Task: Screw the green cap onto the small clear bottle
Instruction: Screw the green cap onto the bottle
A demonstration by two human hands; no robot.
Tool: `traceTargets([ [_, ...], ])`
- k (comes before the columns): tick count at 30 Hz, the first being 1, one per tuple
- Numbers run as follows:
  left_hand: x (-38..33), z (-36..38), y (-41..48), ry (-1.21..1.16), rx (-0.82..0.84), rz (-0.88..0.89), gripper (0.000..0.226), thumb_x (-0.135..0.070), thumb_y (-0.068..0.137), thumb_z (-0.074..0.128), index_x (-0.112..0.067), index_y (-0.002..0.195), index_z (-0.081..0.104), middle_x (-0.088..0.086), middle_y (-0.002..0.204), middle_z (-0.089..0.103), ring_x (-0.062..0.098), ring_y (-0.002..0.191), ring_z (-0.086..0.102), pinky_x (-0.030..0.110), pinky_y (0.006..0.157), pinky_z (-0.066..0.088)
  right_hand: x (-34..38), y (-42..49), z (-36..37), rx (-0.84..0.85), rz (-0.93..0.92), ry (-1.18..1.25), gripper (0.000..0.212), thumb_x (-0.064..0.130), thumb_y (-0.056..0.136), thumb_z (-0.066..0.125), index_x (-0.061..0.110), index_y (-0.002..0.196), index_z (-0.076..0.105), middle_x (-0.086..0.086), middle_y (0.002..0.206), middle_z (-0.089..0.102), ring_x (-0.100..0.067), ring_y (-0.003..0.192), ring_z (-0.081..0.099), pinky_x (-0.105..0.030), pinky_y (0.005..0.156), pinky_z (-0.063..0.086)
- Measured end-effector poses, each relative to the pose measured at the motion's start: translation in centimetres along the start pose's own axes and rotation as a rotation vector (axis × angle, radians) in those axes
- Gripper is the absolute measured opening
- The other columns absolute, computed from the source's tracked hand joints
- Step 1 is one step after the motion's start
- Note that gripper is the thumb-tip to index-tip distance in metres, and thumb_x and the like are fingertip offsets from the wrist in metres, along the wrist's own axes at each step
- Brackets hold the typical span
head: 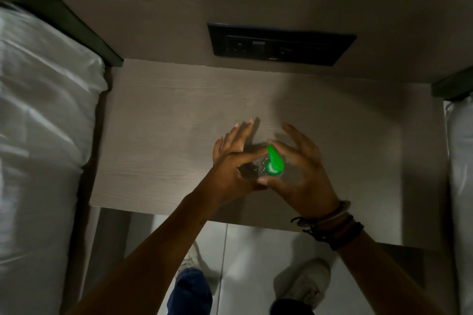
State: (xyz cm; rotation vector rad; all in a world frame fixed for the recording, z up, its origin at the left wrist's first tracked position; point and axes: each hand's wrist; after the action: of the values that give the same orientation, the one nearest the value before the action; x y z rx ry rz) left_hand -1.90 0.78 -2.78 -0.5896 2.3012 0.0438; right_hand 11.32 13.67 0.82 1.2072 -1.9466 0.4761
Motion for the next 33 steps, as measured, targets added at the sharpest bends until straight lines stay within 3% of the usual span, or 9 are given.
traceTargets([
  [2,-0.2,-0.1,0.1,-0.036,-0.013,-0.002,0.065,-0.056,0.065,0.076,-0.039,0.125,0.058,0.002,0.161,0.006,0.016,0.146,-0.009,0.05,0.115,-0.004,-0.5,0.0,-0.2,-0.013,-0.049,-0.014,0.055,0.05,0.073,0.071,0.007,0.109,0.072,-0.018,0.139,0.055,-0.03,0.132,0.045,-0.055,0.108,0.039],
  [6,0.1,1.0,-0.1,0.025,-0.124,0.022,0.071,-0.058,0.062,0.078,-0.045,0.127,0.052,0.004,0.159,0.017,0.023,0.146,0.006,0.057,0.113,0.01,0.6,0.5,0.5,-0.113,0.09,-0.069,0.074,0.062,0.058,0.076,0.004,0.102,0.066,-0.017,0.121,0.063,-0.036,0.114,0.058,-0.06,0.094,0.048],
  [11,0.0,0.2,-0.1,-0.02,-0.057,0.022,0.067,-0.063,0.067,0.065,-0.042,0.13,0.053,0.002,0.16,0.012,0.019,0.147,-0.004,0.052,0.114,0.0,-0.2,0.1,0.1,0.001,0.038,0.043,0.071,0.055,0.067,0.074,0.009,0.121,0.063,-0.018,0.147,0.045,-0.029,0.135,0.041,-0.051,0.111,0.039],
  [15,-0.2,0.3,0.0,-0.035,-0.048,0.02,0.068,-0.062,0.066,0.068,-0.041,0.129,0.053,0.002,0.16,0.012,0.02,0.147,-0.003,0.05,0.113,-0.002,-0.6,0.2,-0.3,-0.063,-0.013,-0.018,0.051,0.054,0.065,0.074,0.02,0.103,0.069,-0.015,0.132,0.06,-0.037,0.127,0.051,-0.06,0.104,0.041],
  [21,0.2,0.9,0.0,0.002,-0.108,0.015,0.068,-0.062,0.066,0.073,-0.048,0.127,0.048,0.001,0.159,0.015,0.021,0.146,0.002,0.054,0.113,0.005,0.3,0.6,-0.1,-0.006,0.019,-0.058,0.069,0.061,0.066,0.069,0.021,0.122,0.063,-0.015,0.153,0.039,-0.038,0.142,0.032,-0.064,0.108,0.033],
  [24,-0.3,0.7,0.0,-0.05,-0.111,0.024,0.067,-0.062,0.066,0.07,-0.05,0.127,0.046,0.0,0.157,0.016,0.022,0.146,0.004,0.056,0.113,0.006,0.4,0.6,-0.2,-0.006,-0.049,-0.122,0.048,0.058,0.073,0.064,0.018,0.096,0.076,-0.005,0.146,0.05,-0.032,0.142,0.031,-0.062,0.107,0.031],
  [27,-0.5,-0.2,0.2,-0.046,-0.03,-0.022,0.071,-0.064,0.065,0.062,-0.067,0.129,0.03,-0.009,0.157,0.008,0.018,0.147,-0.001,0.055,0.116,0.002,1.1,1.2,0.5,-0.124,0.022,-0.136,0.056,0.066,0.061,0.069,0.013,0.079,0.069,-0.013,0.13,0.063,-0.035,0.129,0.048,-0.06,0.102,0.038],
  [30,0.0,-0.6,0.1,-0.059,0.04,-0.008,0.088,-0.044,0.067,0.076,-0.062,0.136,0.025,-0.01,0.156,0.004,0.019,0.147,-0.003,0.058,0.115,0.001,0.7,0.8,0.6,-0.051,0.025,-0.05,0.071,0.066,0.06,0.072,0.014,0.107,0.067,-0.018,0.143,0.05,-0.036,0.133,0.044,-0.057,0.108,0.035],
  [33,-0.2,0.1,0.1,-0.053,-0.055,0.034,0.076,-0.047,0.063,0.08,-0.052,0.129,0.042,-0.001,0.157,0.011,0.02,0.146,0.0,0.057,0.114,0.003,-1.1,-0.2,-0.3,0.027,-0.076,-0.022,0.053,0.045,0.076,0.072,0.014,0.119,0.068,-0.018,0.146,0.049,-0.041,0.137,0.041,-0.066,0.107,0.035],
])
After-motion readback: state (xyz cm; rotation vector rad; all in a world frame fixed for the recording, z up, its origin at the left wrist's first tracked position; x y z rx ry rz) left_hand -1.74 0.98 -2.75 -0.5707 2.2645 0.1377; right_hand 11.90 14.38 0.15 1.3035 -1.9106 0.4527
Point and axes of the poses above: each hand's wrist, its own y-axis towards the middle knuckle, its own z-axis out of the palm, x = y × z
